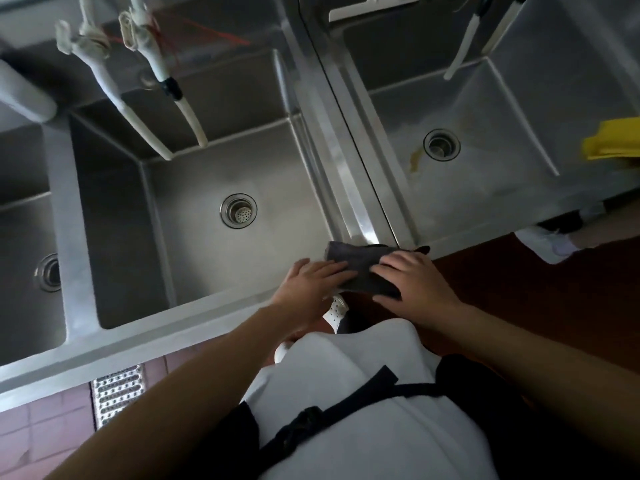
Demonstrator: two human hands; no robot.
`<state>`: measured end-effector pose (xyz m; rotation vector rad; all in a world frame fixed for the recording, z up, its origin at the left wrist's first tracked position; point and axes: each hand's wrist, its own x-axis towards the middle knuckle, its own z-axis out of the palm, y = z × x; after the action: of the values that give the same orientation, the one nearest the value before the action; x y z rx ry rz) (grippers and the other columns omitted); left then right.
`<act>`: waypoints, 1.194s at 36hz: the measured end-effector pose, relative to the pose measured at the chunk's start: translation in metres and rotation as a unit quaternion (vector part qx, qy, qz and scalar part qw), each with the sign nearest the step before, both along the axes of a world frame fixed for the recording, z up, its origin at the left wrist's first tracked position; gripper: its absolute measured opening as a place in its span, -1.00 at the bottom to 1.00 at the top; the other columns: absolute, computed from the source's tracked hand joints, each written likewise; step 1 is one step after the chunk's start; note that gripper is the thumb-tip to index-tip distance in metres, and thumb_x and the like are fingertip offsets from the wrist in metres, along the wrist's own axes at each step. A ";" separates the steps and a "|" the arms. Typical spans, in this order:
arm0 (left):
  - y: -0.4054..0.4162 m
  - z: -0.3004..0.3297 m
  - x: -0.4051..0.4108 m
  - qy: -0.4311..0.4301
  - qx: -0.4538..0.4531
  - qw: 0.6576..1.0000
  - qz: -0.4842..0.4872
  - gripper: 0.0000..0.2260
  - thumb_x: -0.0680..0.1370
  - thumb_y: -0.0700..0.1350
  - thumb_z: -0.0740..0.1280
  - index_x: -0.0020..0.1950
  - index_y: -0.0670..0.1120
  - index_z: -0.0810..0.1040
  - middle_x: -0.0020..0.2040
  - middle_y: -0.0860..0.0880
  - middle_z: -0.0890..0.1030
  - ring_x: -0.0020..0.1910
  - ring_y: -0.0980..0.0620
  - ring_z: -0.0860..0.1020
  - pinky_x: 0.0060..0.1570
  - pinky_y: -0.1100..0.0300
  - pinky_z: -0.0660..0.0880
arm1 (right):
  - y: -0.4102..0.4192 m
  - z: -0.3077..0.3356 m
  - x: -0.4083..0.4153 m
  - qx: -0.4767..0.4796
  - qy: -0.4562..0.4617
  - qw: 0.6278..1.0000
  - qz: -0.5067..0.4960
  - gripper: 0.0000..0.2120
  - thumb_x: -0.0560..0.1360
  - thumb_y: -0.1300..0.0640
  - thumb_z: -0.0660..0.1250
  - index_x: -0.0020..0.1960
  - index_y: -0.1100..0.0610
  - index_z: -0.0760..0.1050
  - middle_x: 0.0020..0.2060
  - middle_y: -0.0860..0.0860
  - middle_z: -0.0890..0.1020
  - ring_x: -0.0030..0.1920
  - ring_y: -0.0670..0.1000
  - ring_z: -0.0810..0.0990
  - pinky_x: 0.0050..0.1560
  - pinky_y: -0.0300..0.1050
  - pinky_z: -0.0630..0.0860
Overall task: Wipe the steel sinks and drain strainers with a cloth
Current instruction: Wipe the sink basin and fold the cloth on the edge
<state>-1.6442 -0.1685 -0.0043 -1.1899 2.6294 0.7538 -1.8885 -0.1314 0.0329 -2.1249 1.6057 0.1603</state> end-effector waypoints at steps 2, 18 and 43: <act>-0.006 0.002 -0.003 0.048 0.002 0.998 0.034 -0.53 0.57 -0.03 0.35 0.47 0.22 0.40 0.46 0.17 0.44 0.41 0.03 0.44 0.43 0.00 0.19 | -0.008 0.000 0.001 -0.012 -0.017 1.000 -0.007 -0.51 0.47 -0.15 0.41 0.33 0.04 0.54 0.28 0.02 0.56 0.36 0.11 0.43 0.38 0.06 0.27; -0.098 0.105 0.048 0.045 0.171 0.960 0.217 -0.66 0.58 -0.18 0.30 0.33 0.07 0.56 0.17 0.02 0.64 0.02 0.06 0.52 0.16 0.17 0.44 | -0.117 0.025 0.082 0.178 -0.182 0.967 0.009 -0.79 0.51 0.03 0.32 0.14 0.00 0.53 -0.05 0.01 0.64 -0.03 0.11 0.60 -0.10 -0.02 0.47; -0.140 -0.023 0.215 0.261 0.271 0.768 0.519 -0.67 0.53 -0.23 0.42 0.28 -0.02 0.59 0.01 -0.06 0.62 -0.17 0.09 0.58 -0.29 0.41 0.46 | -0.192 -0.060 0.247 0.274 -0.163 0.936 -0.149 -0.90 0.48 0.13 0.48 -0.07 0.15 0.64 -0.10 0.12 0.70 -0.03 0.12 0.64 -0.10 -0.08 0.47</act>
<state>-1.4291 -0.3081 -0.0273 -2.4210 1.5114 2.0703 -1.6412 -0.3230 -0.0276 -1.3874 1.4501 0.1279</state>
